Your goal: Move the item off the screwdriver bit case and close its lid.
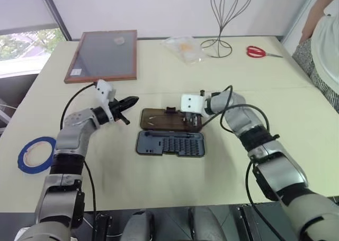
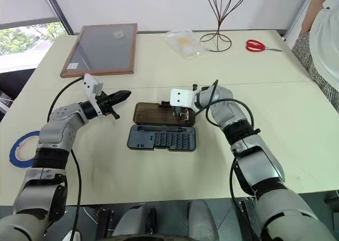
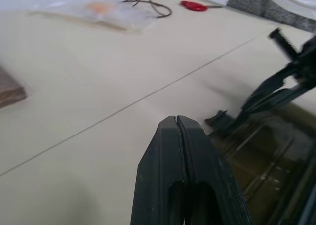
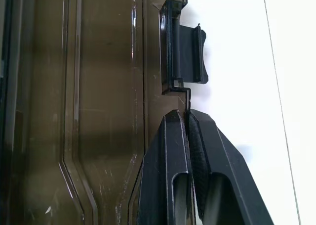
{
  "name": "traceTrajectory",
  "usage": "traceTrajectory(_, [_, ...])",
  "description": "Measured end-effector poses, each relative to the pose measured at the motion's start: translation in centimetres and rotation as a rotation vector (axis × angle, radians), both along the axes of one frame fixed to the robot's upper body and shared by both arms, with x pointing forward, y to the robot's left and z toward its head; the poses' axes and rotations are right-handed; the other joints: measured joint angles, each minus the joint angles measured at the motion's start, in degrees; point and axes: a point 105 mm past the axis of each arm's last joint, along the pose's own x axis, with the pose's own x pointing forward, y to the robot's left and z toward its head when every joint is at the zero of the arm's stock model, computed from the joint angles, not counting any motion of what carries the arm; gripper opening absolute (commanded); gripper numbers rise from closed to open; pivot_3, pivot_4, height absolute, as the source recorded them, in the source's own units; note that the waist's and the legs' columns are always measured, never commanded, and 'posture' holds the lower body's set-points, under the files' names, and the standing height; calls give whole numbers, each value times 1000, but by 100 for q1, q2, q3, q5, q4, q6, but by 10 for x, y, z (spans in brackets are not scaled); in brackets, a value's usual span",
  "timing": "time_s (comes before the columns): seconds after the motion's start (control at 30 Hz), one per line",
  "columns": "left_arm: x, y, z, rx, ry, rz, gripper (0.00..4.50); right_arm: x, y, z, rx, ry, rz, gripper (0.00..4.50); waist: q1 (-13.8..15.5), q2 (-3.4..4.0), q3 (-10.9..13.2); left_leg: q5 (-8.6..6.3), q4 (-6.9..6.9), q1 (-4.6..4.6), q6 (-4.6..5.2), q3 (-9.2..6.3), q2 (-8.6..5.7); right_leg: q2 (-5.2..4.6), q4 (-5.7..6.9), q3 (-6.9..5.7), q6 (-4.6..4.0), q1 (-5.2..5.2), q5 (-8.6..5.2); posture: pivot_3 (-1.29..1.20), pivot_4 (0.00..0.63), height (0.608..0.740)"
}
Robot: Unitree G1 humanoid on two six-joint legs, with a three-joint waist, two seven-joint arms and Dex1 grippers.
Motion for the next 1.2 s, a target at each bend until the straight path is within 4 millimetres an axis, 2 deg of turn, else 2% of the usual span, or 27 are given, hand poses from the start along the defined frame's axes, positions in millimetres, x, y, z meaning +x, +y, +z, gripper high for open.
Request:
traceTrajectory(0.23, [11,15,0,24,-7,84,0,-7,0,9,18,-78,-25,59,7,-2,1,0,0,-3,0,0,-3,0,-2,-1,0,-1,0,0,150,740])
traceTrajectory(0.53, [19,24,-22,67,43,109,0,-15,3,19,31,-164,-31,59,10,-4,2,0,3,-9,1,1,-6,1,0,-2,0,-4,0,0,150,740])
traceTrajectory(0.67, [20,18,-35,91,79,76,0,-19,5,23,31,-198,-28,59,10,-4,2,1,5,-11,1,0,-6,2,1,-2,0,-4,0,0,150,740])
traceTrajectory(0.83, [19,2,-49,90,122,-1,0,-24,6,28,25,-235,-22,59,24,-5,3,0,17,-20,2,-3,-6,2,3,-6,1,-5,0,0,150,740])
traceTrajectory(1.0, [20,-15,-47,64,128,-77,0,-27,7,30,24,-252,-25,59,28,-6,3,-1,38,-44,3,-10,-6,3,7,-14,1,-15,0,0,150,740])
traceTrajectory(1.2, [19,-26,-49,51,151,-144,0,-29,8,32,24,-260,-25,59,19,-6,4,-1,44,-46,4,-11,-7,3,41,-15,1,-21,0,0,150,740])
